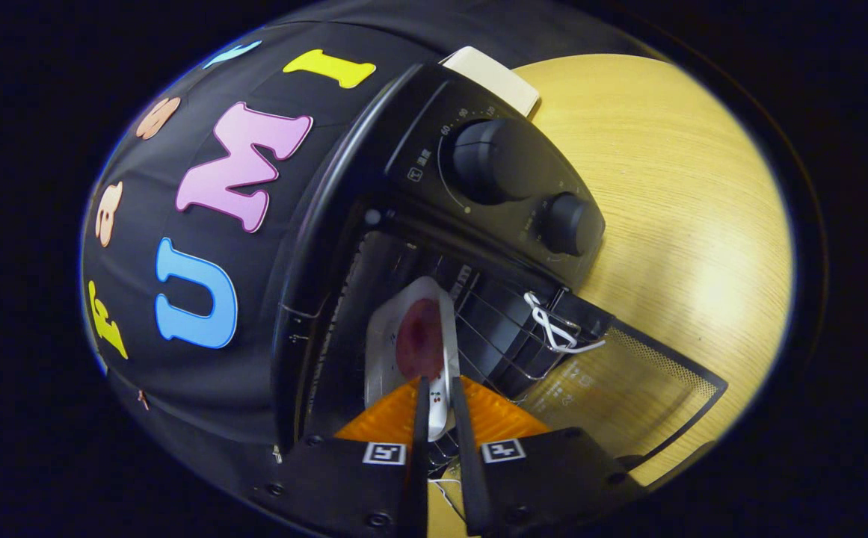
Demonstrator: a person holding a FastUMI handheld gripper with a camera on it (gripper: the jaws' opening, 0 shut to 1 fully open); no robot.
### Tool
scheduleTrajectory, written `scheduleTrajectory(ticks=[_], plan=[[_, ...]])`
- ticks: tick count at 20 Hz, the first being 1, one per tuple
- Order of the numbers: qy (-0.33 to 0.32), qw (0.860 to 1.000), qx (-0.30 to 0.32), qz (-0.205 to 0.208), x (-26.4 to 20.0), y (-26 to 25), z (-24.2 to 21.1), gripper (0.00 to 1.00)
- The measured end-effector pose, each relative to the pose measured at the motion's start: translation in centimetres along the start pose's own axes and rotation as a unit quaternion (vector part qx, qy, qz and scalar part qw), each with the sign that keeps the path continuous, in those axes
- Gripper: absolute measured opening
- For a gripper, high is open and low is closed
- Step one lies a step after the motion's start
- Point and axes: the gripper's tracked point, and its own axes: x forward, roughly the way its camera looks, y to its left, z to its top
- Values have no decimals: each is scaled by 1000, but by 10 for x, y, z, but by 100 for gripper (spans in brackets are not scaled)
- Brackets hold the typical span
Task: Open the toaster oven, put the food inside, and close the toaster oven door.
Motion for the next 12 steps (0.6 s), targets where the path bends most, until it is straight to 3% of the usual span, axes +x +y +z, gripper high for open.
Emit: scheduleTrajectory(ticks=[1,3,4,7,12], plan=[[11,1000,-7,4,-3,2,-6,40],[19,999,-31,9,-14,3,-5,62],[20,999,-43,12,-23,5,-7,62],[37,995,-86,13,-47,3,-15,98],[49,979,-195,13,-88,-5,-19,98]])
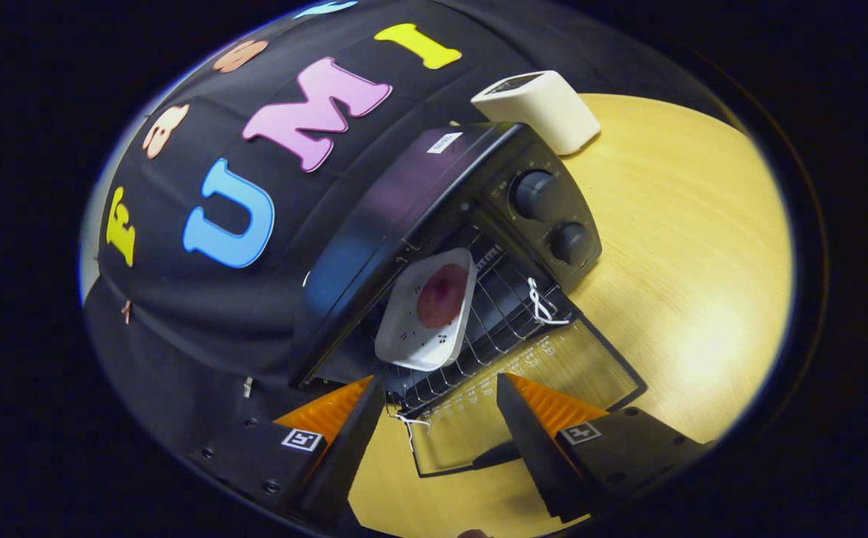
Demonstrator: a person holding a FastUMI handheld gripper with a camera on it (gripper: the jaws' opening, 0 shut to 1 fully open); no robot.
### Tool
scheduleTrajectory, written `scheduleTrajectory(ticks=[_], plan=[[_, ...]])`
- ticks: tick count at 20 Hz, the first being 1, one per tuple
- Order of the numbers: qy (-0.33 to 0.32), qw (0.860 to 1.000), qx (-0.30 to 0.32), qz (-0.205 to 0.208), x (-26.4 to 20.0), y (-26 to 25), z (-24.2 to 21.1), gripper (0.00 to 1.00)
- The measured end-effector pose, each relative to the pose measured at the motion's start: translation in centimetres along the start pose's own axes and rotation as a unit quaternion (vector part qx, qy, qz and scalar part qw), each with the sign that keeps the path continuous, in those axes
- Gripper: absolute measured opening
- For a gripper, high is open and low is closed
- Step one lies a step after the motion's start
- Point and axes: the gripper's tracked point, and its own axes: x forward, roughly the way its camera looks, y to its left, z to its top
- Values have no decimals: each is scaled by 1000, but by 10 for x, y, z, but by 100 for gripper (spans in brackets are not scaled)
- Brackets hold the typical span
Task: Open the toaster oven, put the food inside, and close the toaster oven door.
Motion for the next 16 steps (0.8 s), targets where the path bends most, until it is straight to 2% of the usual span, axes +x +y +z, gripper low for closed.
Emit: scheduleTrajectory(ticks=[2,6,10,16], plan=[[9,998,-66,-24,-13,-12,-6,98],[27,987,-156,-33,-34,-24,-24,99],[38,964,-259,-54,-52,-50,-50,99],[71,940,-318,-99,-48,-80,-82,99]])
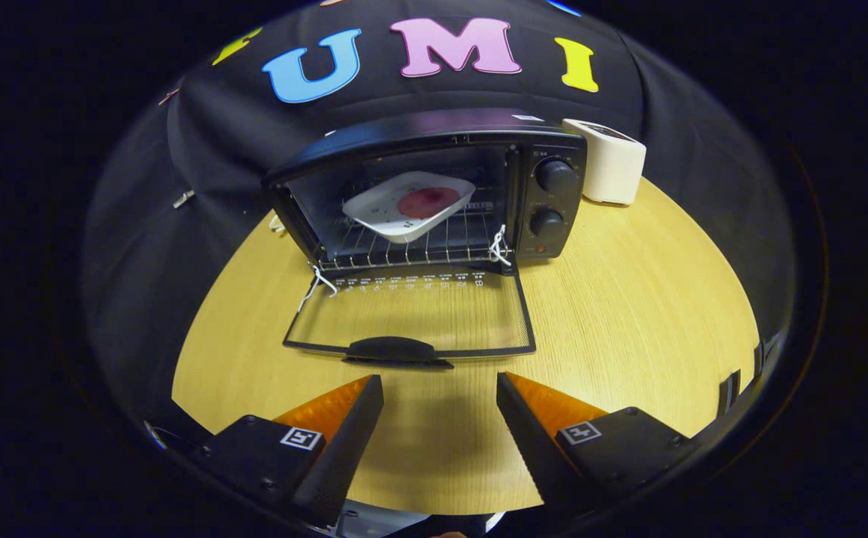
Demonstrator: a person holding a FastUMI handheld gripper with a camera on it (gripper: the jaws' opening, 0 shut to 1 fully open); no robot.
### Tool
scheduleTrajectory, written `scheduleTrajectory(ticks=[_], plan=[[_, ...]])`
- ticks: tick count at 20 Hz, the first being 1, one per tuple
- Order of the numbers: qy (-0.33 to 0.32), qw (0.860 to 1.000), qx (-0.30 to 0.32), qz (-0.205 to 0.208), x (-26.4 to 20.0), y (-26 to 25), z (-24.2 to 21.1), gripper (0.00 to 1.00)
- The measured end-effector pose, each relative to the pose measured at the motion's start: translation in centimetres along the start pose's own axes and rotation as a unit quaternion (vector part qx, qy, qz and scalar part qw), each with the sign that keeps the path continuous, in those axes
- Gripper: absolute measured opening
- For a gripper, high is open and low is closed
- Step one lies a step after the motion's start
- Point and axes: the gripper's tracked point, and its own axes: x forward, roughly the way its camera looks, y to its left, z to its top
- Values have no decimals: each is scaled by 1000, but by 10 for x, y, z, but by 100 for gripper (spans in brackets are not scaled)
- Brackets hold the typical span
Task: Open the toaster oven, put the food inside, and close the toaster oven door.
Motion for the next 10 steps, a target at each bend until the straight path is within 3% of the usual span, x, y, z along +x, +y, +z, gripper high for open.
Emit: scheduleTrajectory(ticks=[4,10], plan=[[13,998,-57,-17,18,6,-16,99],[45,998,-31,-44,47,15,-32,99]])
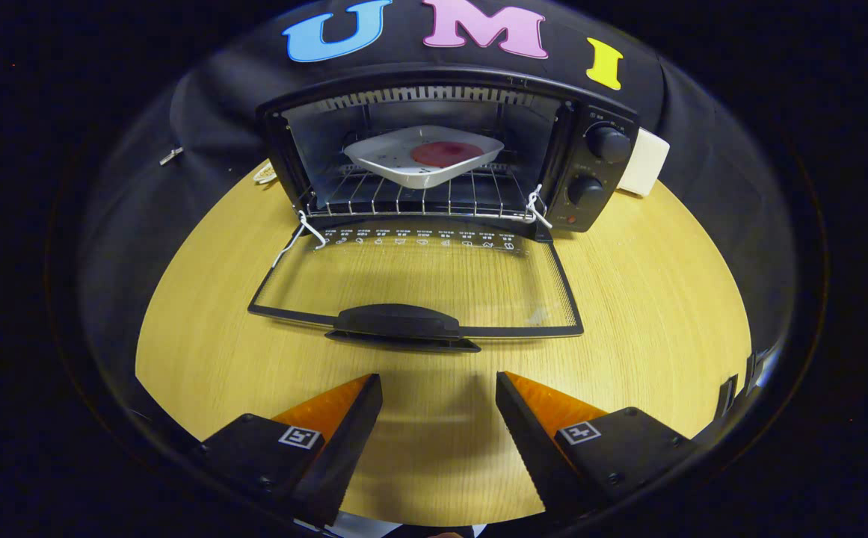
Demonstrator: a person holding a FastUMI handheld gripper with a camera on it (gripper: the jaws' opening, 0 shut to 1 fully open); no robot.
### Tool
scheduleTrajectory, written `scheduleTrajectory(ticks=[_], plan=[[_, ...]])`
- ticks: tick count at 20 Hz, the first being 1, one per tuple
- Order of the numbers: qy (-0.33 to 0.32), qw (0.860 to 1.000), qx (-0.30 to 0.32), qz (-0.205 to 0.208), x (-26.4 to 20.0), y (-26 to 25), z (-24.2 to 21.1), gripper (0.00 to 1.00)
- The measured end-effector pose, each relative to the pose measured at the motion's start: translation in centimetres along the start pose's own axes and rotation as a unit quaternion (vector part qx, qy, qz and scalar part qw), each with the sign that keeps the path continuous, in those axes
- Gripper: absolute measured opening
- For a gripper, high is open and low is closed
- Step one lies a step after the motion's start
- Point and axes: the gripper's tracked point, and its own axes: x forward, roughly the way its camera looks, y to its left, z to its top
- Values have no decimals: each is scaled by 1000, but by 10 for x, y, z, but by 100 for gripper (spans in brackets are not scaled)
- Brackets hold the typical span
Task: Open the toaster oven, put the food inside, and close the toaster oven door.
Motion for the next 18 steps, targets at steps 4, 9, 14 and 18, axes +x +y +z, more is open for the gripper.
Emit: scheduleTrajectory(ticks=[4,9,14,18], plan=[[-2,1000,4,-2,14,7,10,99],[1,1000,0,1,24,11,12,99],[-22,998,-55,9,15,12,23,99],[-55,997,-50,26,-15,14,40,99]])
